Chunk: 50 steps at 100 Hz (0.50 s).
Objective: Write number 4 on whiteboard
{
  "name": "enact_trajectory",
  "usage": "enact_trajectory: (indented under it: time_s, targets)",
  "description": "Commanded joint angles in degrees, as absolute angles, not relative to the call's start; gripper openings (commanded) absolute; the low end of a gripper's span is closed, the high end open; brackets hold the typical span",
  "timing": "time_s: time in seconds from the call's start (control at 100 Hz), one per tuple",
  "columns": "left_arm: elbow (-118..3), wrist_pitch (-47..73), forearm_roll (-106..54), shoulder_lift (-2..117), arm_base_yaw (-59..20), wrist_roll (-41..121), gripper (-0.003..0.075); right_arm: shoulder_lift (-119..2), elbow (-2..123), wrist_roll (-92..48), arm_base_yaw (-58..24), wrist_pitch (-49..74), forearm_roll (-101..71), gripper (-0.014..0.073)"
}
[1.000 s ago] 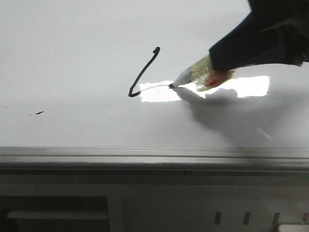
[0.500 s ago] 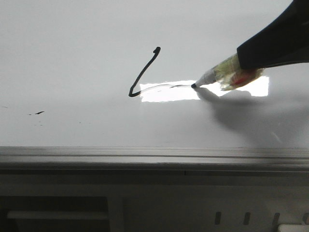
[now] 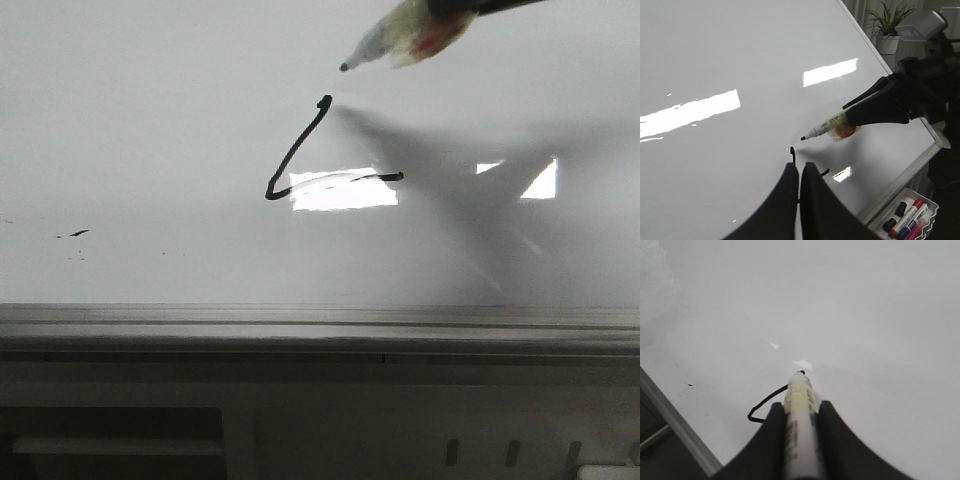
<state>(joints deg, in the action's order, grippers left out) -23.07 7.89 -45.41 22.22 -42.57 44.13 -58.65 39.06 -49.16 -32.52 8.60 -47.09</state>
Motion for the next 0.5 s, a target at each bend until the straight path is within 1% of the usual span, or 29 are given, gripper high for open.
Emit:
enact_trajectory:
  time_s: [0.0,0.34,0.49]
  targets:
    - [-24.67,4.67,-46.33,22.46,-42.59,43.88,-0.002,-59.68,41.13,-49.71,-32.52,4.23,-47.03,-0.0053]
    - [-24.67,4.77,-46.33,22.46,-42.59,43.88,-0.002,-61.82,41.13,-49.71,-32.52,2.75,-47.03,-0.0054]
    - [-24.67,4.77,-46.33,22.46,-42.59,43.88,-0.002,-62.4,41.13,-49.71,-32.52,5.03,-47.03,-0.0054]
